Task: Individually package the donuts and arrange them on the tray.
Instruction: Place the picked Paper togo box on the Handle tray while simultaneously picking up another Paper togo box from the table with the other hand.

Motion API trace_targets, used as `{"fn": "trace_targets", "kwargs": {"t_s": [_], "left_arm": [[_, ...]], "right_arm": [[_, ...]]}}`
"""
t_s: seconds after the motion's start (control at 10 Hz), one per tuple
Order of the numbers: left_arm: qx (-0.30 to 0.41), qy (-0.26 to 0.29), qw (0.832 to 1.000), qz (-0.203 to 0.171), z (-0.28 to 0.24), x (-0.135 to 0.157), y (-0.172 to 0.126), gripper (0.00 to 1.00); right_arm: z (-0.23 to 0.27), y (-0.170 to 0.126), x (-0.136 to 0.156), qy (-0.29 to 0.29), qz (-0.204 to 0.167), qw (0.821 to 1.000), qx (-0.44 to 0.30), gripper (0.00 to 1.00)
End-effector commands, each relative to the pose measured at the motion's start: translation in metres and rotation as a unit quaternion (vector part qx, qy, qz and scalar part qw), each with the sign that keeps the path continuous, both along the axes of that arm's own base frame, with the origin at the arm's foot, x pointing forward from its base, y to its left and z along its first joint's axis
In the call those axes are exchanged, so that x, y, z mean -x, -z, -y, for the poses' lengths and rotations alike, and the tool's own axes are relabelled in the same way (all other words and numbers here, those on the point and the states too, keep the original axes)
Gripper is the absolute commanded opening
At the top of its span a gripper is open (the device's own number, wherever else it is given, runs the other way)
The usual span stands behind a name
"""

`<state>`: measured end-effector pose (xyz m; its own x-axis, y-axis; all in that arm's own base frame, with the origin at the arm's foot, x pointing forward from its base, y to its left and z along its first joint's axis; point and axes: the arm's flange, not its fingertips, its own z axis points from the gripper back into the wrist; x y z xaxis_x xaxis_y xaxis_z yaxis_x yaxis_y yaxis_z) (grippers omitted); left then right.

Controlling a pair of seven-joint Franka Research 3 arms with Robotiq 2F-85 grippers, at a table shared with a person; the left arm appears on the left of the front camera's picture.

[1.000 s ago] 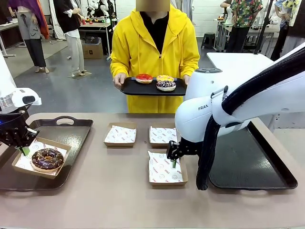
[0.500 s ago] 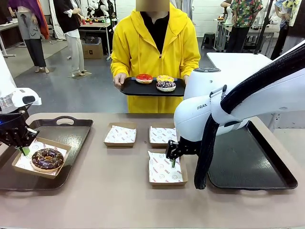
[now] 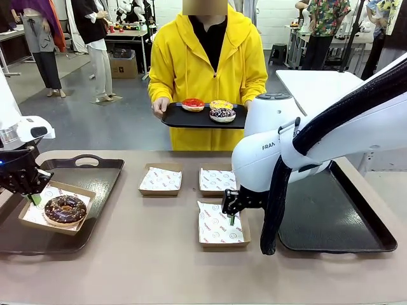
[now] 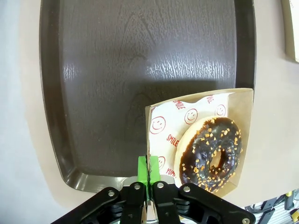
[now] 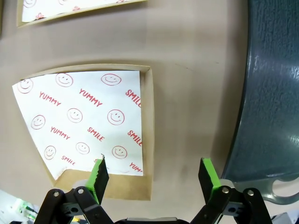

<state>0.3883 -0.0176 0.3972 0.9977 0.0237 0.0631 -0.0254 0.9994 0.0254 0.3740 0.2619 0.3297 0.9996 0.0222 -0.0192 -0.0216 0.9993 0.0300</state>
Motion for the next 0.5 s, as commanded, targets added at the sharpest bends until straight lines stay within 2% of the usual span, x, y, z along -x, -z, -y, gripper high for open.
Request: {"fn": "trace_targets", "kwargs": {"t_s": [0.0,0.4], "left_arm": [[0.002,-0.017,1.0,0.013,0.002,-0.005,0.01,0.01],[-0.012,-0.015,1.0,0.001,0.005,-0.015,0.027,0.01]], "right_arm": [[-0.011,0.011,-0.008,0.017,0.007,1.0,0.015,1.0],[-0.015,0.02,-0.013,0.018,0.001,1.0,0.013,1.0]]}}
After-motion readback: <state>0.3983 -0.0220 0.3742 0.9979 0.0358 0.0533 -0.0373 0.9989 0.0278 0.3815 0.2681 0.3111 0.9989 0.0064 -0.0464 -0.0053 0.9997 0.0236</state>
